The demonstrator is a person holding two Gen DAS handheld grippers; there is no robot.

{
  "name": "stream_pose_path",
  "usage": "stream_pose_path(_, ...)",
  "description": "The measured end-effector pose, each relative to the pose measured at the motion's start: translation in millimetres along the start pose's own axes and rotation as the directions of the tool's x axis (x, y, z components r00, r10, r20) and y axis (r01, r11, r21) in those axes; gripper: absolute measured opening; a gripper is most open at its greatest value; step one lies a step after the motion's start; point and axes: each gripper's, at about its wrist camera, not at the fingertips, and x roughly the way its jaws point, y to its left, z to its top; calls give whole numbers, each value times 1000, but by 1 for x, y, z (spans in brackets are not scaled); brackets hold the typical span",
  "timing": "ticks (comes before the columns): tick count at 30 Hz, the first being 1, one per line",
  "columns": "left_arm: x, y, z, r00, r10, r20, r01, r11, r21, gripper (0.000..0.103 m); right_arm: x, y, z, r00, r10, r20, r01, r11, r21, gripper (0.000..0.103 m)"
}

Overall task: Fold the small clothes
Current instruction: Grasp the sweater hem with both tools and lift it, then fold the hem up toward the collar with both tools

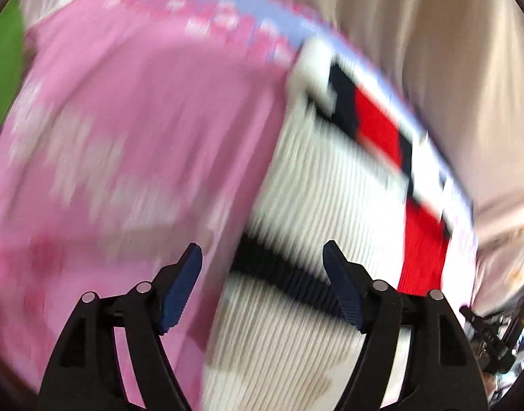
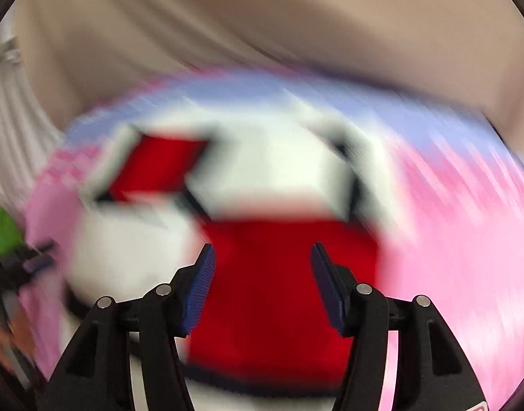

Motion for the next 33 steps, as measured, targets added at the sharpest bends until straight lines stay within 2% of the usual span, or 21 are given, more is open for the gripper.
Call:
stream_pose_path(2, -6, 7, -33, 999, 19, -35, -19, 1000, -20, 75, -16, -44, -56, 996, -28, -83, 36, 995, 93, 58)
stream_pose_path(3, -9, 10, -52, 999, 32, -44, -34, 998, -45, 77, -23, -65, -92, 991, -12, -135, 32, 989, 144, 58)
stream_pose_path(4, -9, 13, -64, 998, 36, -53, -40, 996, -76, 77, -26, -74, -113, 987, 2, -160, 25, 985, 169, 58)
stream_pose_path(6, -11, 21, -86, 998, 34, -60, -43, 987, -156, 77, -21, -83, -155, 974, 89, -210, -46, 979, 200, 58)
stream_pose_path(9, -13, 15, -113, 1000, 28, -9, -29, 980, -198, 81, 1, -78, -182, 947, 183, -263, -136, 973, 187, 62)
stream_pose_path(10, -15, 15, -119, 999, 44, 8, -42, 980, -193, 81, -1, -73, -182, 957, 191, -220, -160, 975, 151, 68)
stream_pose_path(12, -15, 10, -125, 998, 57, 36, -49, 981, -187, 81, 6, -62, -180, 946, 245, -212, -228, 969, 99, 70)
stream_pose_path(13, -14, 9, -125, 996, 77, 44, -68, 980, -185, 81, 7, -59, -178, 947, 248, -205, -237, 968, 79, 71)
stream_pose_path(14, -14, 8, -122, 996, 77, 47, -67, 981, -184, 76, 10, -56, -175, 937, 284, -203, -276, 959, 67, 71)
stream_pose_path(15, -13, 7, -120, 997, 62, 49, -52, 982, -181, 64, 13, -53, -172, 926, 316, -208, -309, 949, 63, 71)
stream_pose_path(16, -10, 4, -116, 998, 54, 40, -46, 983, -180, 60, 13, -51, -171, 927, 319, -200, -313, 948, 61, 71)
stream_pose_path(17, -9, 4, -112, 998, 54, 28, -48, 983, -178, 49, 16, -50, -168, 926, 328, -184, -320, 944, 73, 71)
stream_pose_path(18, -9, 5, -109, 999, 47, 20, -43, 983, -176, 24, 18, -50, -164, 926, 337, -169, -324, 941, 99, 70)
stream_pose_path(19, -7, 6, -104, 1000, 24, -7, -25, 984, -178, 11, 18, -50, -164, 928, 339, -153, -324, 939, 116, 56)
stream_pose_path(20, -9, 9, -99, 1000, 8, -28, -14, 981, -191, 8, 20, -49, -162, 927, 347, -139, -328, 934, 143, 26)
stream_pose_path(21, -13, 9, -98, 1000, -6, -26, 1, 980, -201, 7, 23, -49, -160, 931, 338, -137, -311, 933, 183, 12)
stream_pose_path(24, -45, 4, -92, 998, -56, 10, 57, 985, -163, 7, 9, -55, -161, 939, 338, -63, -306, 906, 292, 11)
stream_pose_path(26, -61, -4, -95, 995, -96, 9, 97, 988, -122, 7, -19, -61, -154, 956, 292, 13, -283, 914, 292, 9)
stream_pose_path(29, -80, -21, -116, 992, -123, -25, 122, 992, -26, 6, -66, -74, -147, 964, 249, 90, -264, 925, 271, 6)
stream_pose_path(31, -82, -28, -141, 992, -100, -77, 103, 994, 39, 6, -91, -82, -151, 974, 209, 92, -225, 947, 228, 4)
stream_pose_path(33, -75, -28, -172, 986, -69, -153, 81, 994, 76, 6, -105, -88, -166, 985, 165, 44, -171, 970, 172, 4)
